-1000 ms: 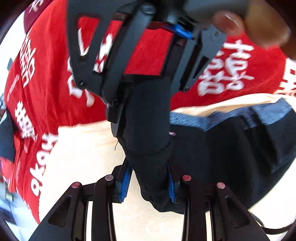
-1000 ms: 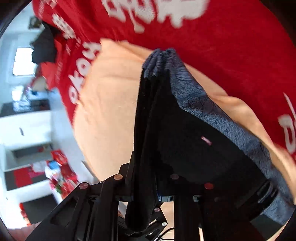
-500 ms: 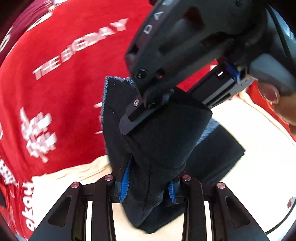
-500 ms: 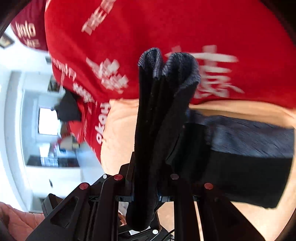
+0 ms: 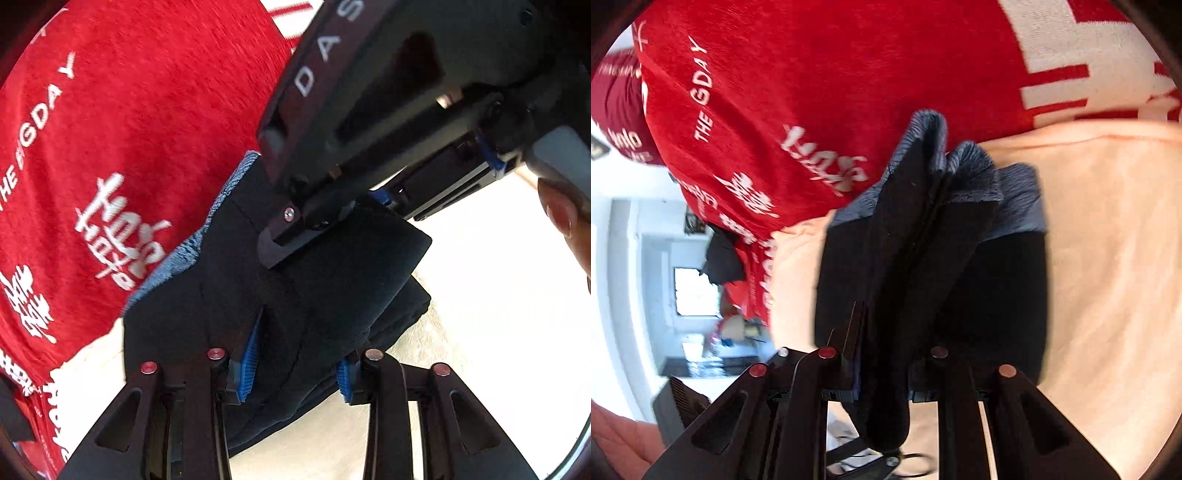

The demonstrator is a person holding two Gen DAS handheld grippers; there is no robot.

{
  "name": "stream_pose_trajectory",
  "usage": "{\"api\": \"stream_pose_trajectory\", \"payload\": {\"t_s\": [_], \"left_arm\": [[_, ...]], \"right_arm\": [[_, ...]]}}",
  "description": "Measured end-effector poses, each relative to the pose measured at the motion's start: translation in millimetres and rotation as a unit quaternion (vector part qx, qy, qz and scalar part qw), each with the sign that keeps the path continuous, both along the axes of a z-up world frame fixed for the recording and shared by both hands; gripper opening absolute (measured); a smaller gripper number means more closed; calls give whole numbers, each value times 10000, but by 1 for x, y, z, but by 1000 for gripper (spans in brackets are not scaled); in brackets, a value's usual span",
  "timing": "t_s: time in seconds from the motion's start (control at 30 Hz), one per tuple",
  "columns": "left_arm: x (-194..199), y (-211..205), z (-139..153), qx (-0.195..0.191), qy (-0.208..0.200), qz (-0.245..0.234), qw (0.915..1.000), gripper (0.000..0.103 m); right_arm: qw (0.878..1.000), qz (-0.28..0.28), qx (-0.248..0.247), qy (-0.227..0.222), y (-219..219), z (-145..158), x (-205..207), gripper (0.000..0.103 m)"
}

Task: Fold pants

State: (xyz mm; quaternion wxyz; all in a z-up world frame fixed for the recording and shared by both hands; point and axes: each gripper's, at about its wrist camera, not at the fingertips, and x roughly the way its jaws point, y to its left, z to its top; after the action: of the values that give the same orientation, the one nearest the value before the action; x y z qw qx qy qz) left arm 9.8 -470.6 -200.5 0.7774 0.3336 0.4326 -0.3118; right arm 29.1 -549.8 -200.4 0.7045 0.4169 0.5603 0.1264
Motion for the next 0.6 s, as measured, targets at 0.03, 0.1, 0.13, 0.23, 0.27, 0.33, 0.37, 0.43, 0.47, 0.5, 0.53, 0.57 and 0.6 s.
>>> {"api": "stream_pose_trajectory", "payload": {"t_s": [0.03, 0.1, 0.13, 0.23, 0.27, 0.33, 0.37, 0.43, 0.47, 0.5, 0.53, 0.57, 0.6], "left_arm": [[0, -4, -7, 21, 112, 30, 9999, 51], [-2, -7, -17, 136, 153, 114, 9997, 56], [-3, -8, -20, 189, 138, 125, 9996, 57], [-7, -4, -23, 237, 37, 181, 9995, 73], [-4, 0, -22, 198, 152, 226, 9994, 77], [0, 9, -20, 107, 485, 274, 9984, 77], [0, 15, -19, 86, 579, 307, 9978, 77], [-1, 30, -12, 11, 663, 333, 9972, 77], [1, 38, -7, -26, 675, 348, 9971, 77], [4, 49, -2, -73, 685, 385, 9969, 77], [8, 59, 3, -119, 687, 441, 9966, 77], [11, 70, 9, -167, 685, 527, 9961, 77], [16, 82, 15, -218, 689, 650, 9953, 77]], "right_arm": [[10000, 10, 8, 46, -2, -9, 1, 19], [9999, -18, 58, 142, -7, -25, -2, 19], [9998, -61, 101, 157, -9, -30, -6, 19], [9992, -259, 229, 194, -17, -43, -18, 22], [9990, -306, 281, 180, -19, -44, -21, 22], [9992, -308, 194, 153, -15, -41, -22, 22], [9994, -282, 106, 151, -15, -41, -24, 22], [9995, -214, -142, 178, -14, -35, -26, 22], [9993, -185, -257, 207, -10, -33, -24, 22], [9989, -162, -374, 234, -8, -30, -25, 22], [9985, -151, -459, 264, -10, -28, -28, 23], [9981, -160, -519, 302, -10, -25, -31, 25], [9975, -202, -577, 365, -10, -22, -33, 25]]}}
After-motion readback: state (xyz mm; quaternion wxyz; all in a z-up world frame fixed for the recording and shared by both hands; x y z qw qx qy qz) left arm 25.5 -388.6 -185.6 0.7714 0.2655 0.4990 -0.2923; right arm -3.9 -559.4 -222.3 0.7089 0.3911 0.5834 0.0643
